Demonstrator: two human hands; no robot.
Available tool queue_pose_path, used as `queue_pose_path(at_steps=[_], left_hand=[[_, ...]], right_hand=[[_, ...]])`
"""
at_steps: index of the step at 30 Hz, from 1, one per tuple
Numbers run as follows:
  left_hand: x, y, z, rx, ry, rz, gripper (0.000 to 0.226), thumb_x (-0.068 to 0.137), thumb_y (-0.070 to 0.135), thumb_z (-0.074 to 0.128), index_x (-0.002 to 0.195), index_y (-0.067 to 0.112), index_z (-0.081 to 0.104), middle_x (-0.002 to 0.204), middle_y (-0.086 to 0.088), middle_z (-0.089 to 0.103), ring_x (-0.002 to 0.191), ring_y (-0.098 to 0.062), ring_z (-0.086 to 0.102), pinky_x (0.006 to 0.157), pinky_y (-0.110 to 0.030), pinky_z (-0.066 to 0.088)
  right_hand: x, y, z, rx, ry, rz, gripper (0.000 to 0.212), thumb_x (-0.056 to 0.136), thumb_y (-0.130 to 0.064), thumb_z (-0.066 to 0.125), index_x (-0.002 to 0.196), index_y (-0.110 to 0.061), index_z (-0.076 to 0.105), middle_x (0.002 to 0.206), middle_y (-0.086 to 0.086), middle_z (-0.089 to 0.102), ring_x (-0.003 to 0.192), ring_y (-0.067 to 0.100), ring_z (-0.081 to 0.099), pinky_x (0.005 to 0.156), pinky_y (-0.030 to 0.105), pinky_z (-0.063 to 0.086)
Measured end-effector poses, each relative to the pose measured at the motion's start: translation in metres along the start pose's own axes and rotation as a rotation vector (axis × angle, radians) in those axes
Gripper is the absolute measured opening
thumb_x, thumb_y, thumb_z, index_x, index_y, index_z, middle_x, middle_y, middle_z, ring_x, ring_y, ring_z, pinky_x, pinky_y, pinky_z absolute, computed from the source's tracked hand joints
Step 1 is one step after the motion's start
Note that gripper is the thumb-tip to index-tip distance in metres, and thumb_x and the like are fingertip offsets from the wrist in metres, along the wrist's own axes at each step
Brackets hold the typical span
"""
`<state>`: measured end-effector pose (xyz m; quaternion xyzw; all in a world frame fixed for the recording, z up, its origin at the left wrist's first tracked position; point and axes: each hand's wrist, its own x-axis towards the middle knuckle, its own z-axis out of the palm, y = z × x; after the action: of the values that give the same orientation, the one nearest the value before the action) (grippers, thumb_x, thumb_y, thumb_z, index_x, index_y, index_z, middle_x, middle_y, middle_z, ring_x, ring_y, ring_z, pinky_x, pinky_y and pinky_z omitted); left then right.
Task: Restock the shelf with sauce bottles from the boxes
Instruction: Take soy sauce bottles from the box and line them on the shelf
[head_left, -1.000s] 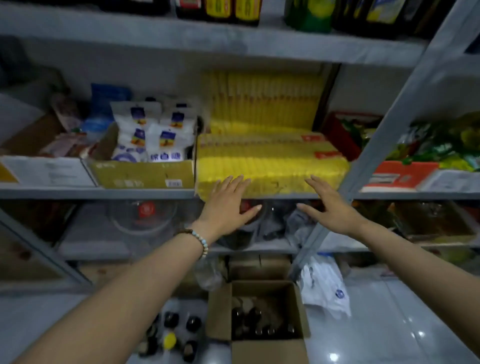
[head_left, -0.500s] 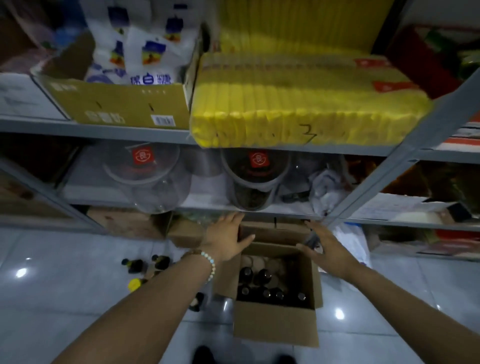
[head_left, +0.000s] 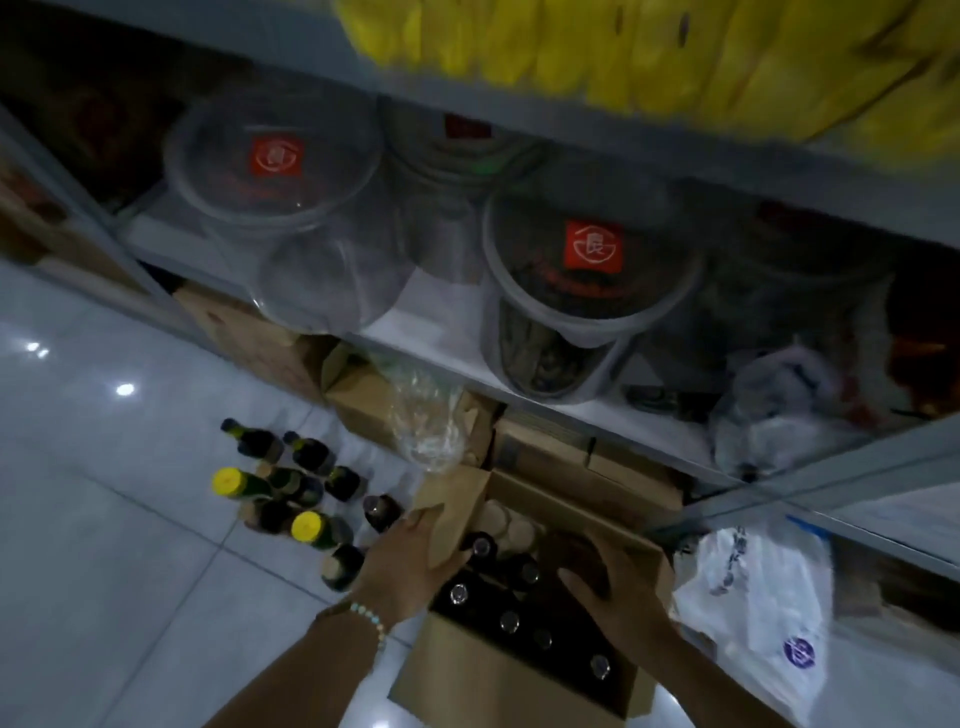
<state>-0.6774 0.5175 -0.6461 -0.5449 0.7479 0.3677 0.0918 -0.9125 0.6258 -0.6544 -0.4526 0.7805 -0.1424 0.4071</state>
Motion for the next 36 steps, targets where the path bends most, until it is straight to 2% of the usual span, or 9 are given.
queue_pose_path(at_steps=[5,11,15,20,24,27,29,33,36], left_hand=[[0.047,-0.037,0.071,-0.026,0.021,-0.012,0.120,0.047,0.095,0.015,0.146,0.029,0.025,0.151,0.008,0.032,0.134,-0.015,0.036,0.104,-0.024,0.035],[0.110,-0.072,0.154,0.130,0.143,0.191,0.102,0.066,0.089,0.006,0.146,0.030,0.028,0.155,0.007,0.021,0.144,-0.019,0.016,0.115,-0.027,0.009],[0.141,-0.083,0.179,0.219,0.240,0.296,0.061,0.079,0.067,0.047,0.129,0.033,0.054,0.154,-0.004,0.027,0.138,-0.022,0.009,0.110,-0.040,0.012],[0.163,-0.092,0.194,0.324,0.199,0.389,0.050,0.082,0.043,0.065,0.129,0.037,0.052,0.157,0.001,-0.012,0.138,-0.020,-0.019,0.111,-0.032,-0.016],[0.177,-0.098,0.203,0.393,0.303,0.438,0.030,0.069,0.035,0.079,0.098,0.033,0.071,0.157,-0.007,0.014,0.141,-0.029,0.005,0.116,-0.032,-0.006],[0.184,-0.092,0.203,0.449,0.301,0.488,0.033,0.056,0.039,0.086,0.085,0.029,0.073,0.148,-0.008,0.037,0.130,-0.031,0.027,0.110,-0.037,0.024],[0.188,-0.084,0.205,0.485,0.259,0.490,0.043,0.045,0.044,0.089,0.082,0.030,0.074,0.134,-0.002,0.051,0.112,-0.024,0.040,0.092,-0.033,0.042],[0.198,-0.060,0.213,0.566,0.212,0.492,0.037,0.081,0.042,0.061,0.108,0.017,0.064,0.118,-0.002,0.064,0.102,-0.022,0.043,0.084,-0.028,0.032],[0.211,-0.051,0.224,0.295,0.039,0.318,0.043,0.099,0.033,0.039,0.137,0.012,0.033,0.131,-0.012,0.051,0.109,-0.030,0.055,0.084,-0.030,0.048]], right_hand=[[0.047,0.047,0.060,0.132,-0.103,0.074,0.065,0.088,-0.043,0.060,0.144,-0.026,0.031,0.150,-0.005,0.033,0.140,0.013,0.028,0.115,0.029,0.023],[0.091,0.107,0.125,0.245,-0.140,0.137,0.069,0.085,-0.041,0.065,0.144,-0.021,0.034,0.149,-0.004,0.034,0.139,0.011,0.029,0.111,0.022,0.023],[0.109,0.140,0.156,0.280,-0.150,0.125,0.058,0.083,-0.043,0.065,0.135,-0.030,0.041,0.138,-0.006,0.044,0.133,0.013,0.039,0.110,0.027,0.031],[0.122,0.160,0.182,0.328,-0.086,0.046,0.051,0.079,-0.036,0.072,0.125,-0.030,0.051,0.127,-0.008,0.053,0.122,0.007,0.047,0.105,0.023,0.036],[0.133,0.165,0.194,0.290,-0.012,-0.023,0.038,0.080,-0.029,0.074,0.114,-0.032,0.057,0.115,-0.010,0.056,0.108,0.002,0.054,0.085,0.001,0.035],[0.143,0.167,0.195,0.187,0.033,-0.067,0.030,0.082,-0.031,0.071,0.110,-0.030,0.059,0.108,-0.012,0.055,0.101,0.003,0.054,0.083,0.010,0.040],[0.149,0.172,0.191,0.179,0.077,-0.074,0.029,0.085,-0.029,0.068,0.113,-0.027,0.059,0.108,-0.012,0.055,0.103,0.004,0.053,0.087,0.015,0.041],[0.160,0.185,0.179,0.348,0.158,-0.018,0.020,0.085,-0.024,0.068,0.102,-0.031,0.059,0.103,-0.011,0.062,0.098,0.002,0.057,0.086,0.012,0.039],[0.167,0.191,0.179,0.486,0.142,0.000,0.019,0.083,-0.018,0.071,0.090,-0.032,0.061,0.094,-0.009,0.067,0.090,0.000,0.062,0.082,0.013,0.043]])
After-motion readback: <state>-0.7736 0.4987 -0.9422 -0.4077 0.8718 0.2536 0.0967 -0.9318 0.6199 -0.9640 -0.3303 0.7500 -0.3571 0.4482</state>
